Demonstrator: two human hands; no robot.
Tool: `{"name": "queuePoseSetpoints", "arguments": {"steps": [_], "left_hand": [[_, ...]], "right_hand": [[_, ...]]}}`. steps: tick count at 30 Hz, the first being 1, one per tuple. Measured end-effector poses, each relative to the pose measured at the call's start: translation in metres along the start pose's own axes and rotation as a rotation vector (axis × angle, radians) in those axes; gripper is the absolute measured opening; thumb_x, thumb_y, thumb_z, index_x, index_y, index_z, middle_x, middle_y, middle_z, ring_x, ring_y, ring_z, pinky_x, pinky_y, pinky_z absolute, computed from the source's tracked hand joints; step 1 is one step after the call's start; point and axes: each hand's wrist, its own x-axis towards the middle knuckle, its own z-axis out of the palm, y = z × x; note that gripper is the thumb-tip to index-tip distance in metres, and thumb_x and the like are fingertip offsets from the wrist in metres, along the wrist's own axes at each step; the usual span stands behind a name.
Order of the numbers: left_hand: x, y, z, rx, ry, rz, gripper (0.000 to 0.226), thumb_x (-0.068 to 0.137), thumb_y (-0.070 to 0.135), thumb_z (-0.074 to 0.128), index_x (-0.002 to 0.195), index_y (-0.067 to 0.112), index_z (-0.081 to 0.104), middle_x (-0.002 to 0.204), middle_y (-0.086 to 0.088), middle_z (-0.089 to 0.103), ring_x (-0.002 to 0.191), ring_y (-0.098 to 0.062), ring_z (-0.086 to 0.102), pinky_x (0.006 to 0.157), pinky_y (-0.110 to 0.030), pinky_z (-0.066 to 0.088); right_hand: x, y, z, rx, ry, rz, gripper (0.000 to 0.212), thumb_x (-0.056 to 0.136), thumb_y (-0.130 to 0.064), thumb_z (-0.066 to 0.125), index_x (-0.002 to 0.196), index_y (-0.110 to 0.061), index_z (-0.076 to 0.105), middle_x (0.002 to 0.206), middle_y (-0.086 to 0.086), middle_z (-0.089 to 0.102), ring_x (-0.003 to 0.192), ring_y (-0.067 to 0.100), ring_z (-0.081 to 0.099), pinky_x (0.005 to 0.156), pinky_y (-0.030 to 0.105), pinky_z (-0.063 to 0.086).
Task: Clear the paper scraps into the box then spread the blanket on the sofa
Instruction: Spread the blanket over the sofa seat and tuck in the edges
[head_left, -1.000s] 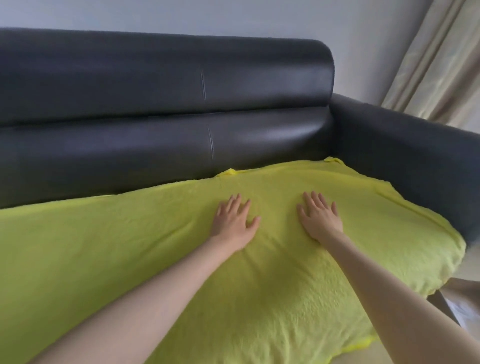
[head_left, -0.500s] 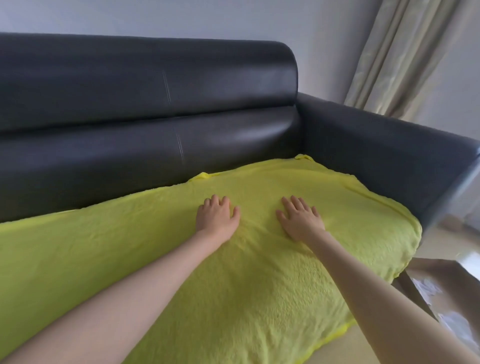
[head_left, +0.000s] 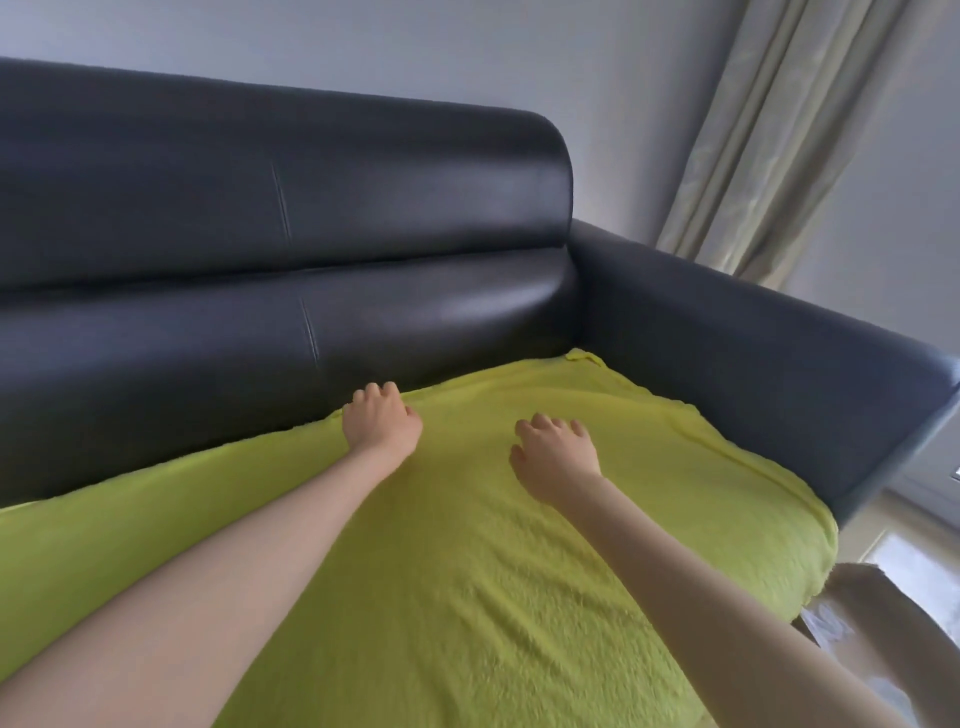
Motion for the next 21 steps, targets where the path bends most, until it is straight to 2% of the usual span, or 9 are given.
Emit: {"name": "queuePoseSetpoints", "arguments": {"steps": [3, 6, 9, 11, 12, 13, 15, 17, 21], "left_hand": [[0.018, -0.012, 0.011, -0.008, -0.022, -0.001, 0.035, 0.096, 0.027, 0.043, 0.126, 0.010, 0.050, 0.126, -0.010, 0.053, 0.115, -0.028, 0.048, 0.094, -0.038, 0.041], [0.030, -0.027, 0.024, -0.014, -0.048, 0.005, 0.036, 0.094, 0.027, 0.044, 0.125, 0.011, 0.051, 0.126, -0.008, 0.051, 0.116, -0.027, 0.046, 0.092, -0.037, 0.040], [0.031, -0.030, 0.038, -0.011, -0.008, 0.064, 0.032, 0.091, 0.025, 0.043, 0.117, 0.012, 0.056, 0.121, -0.004, 0.052, 0.112, -0.023, 0.046, 0.087, -0.033, 0.042], [0.026, -0.025, 0.046, -0.046, 0.018, 0.055, 0.030, 0.090, 0.025, 0.043, 0.113, 0.011, 0.057, 0.117, -0.004, 0.052, 0.110, -0.022, 0.046, 0.086, -0.033, 0.044], [0.023, -0.023, 0.048, -0.065, 0.019, 0.034, 0.029, 0.090, 0.025, 0.043, 0.111, 0.011, 0.057, 0.115, -0.003, 0.051, 0.109, -0.021, 0.046, 0.086, -0.032, 0.045], [0.023, -0.021, 0.050, -0.075, 0.018, 0.020, 0.028, 0.090, 0.026, 0.042, 0.110, 0.013, 0.056, 0.114, -0.001, 0.051, 0.108, -0.020, 0.045, 0.087, -0.032, 0.045], [0.024, -0.019, 0.051, -0.078, 0.009, 0.010, 0.028, 0.089, 0.027, 0.041, 0.110, 0.014, 0.055, 0.113, 0.000, 0.049, 0.108, -0.018, 0.044, 0.089, -0.033, 0.044], [0.023, -0.020, 0.050, -0.089, 0.012, 0.005, 0.029, 0.089, 0.026, 0.040, 0.111, 0.014, 0.055, 0.113, 0.000, 0.050, 0.109, -0.019, 0.044, 0.090, -0.034, 0.044], [0.021, -0.021, 0.053, -0.107, 0.018, 0.005, 0.031, 0.088, 0.031, 0.046, 0.115, 0.017, 0.055, 0.119, 0.003, 0.051, 0.113, -0.017, 0.045, 0.091, -0.032, 0.044]], "right_hand": [[0.028, -0.030, -0.001, 0.146, 0.038, -0.116, 0.042, 0.101, -0.031, 0.037, 0.140, -0.016, 0.043, 0.139, 0.005, 0.049, 0.126, 0.025, 0.048, 0.105, 0.040, 0.038], [0.051, -0.052, 0.006, 0.291, -0.053, -0.146, 0.044, 0.101, -0.029, 0.036, 0.143, -0.017, 0.039, 0.142, 0.004, 0.046, 0.126, 0.025, 0.048, 0.096, 0.038, 0.045], [0.071, -0.057, 0.012, 0.219, -0.188, -0.086, 0.042, 0.098, -0.028, 0.038, 0.137, -0.016, 0.046, 0.135, 0.004, 0.050, 0.121, 0.025, 0.050, 0.088, 0.037, 0.049], [0.085, -0.064, -0.004, 0.101, -0.286, -0.049, 0.038, 0.095, -0.029, 0.041, 0.128, -0.014, 0.053, 0.121, 0.004, 0.056, 0.102, 0.023, 0.057, 0.071, 0.029, 0.046], [0.092, -0.070, -0.014, 0.041, -0.324, -0.034, 0.036, 0.095, -0.029, 0.042, 0.124, -0.013, 0.055, 0.112, 0.004, 0.058, 0.093, 0.021, 0.056, 0.067, 0.026, 0.043], [0.098, -0.076, -0.022, -0.009, -0.346, -0.029, 0.035, 0.096, -0.030, 0.042, 0.123, -0.013, 0.056, 0.108, 0.004, 0.058, 0.090, 0.020, 0.055, 0.069, 0.025, 0.042], [0.112, -0.087, -0.032, -0.078, -0.378, -0.042, 0.038, 0.098, -0.032, 0.041, 0.129, -0.012, 0.053, 0.118, 0.006, 0.057, 0.105, 0.022, 0.057, 0.087, 0.028, 0.046], [0.121, -0.095, -0.032, -0.159, -0.420, -0.054, 0.040, 0.098, -0.031, 0.044, 0.133, -0.013, 0.052, 0.128, 0.006, 0.056, 0.117, 0.025, 0.055, 0.101, 0.034, 0.043], [0.125, -0.109, -0.026, -0.343, -0.457, -0.126, 0.038, 0.097, -0.029, 0.045, 0.131, -0.014, 0.055, 0.126, 0.007, 0.058, 0.114, 0.026, 0.058, 0.104, 0.038, 0.043]]}}
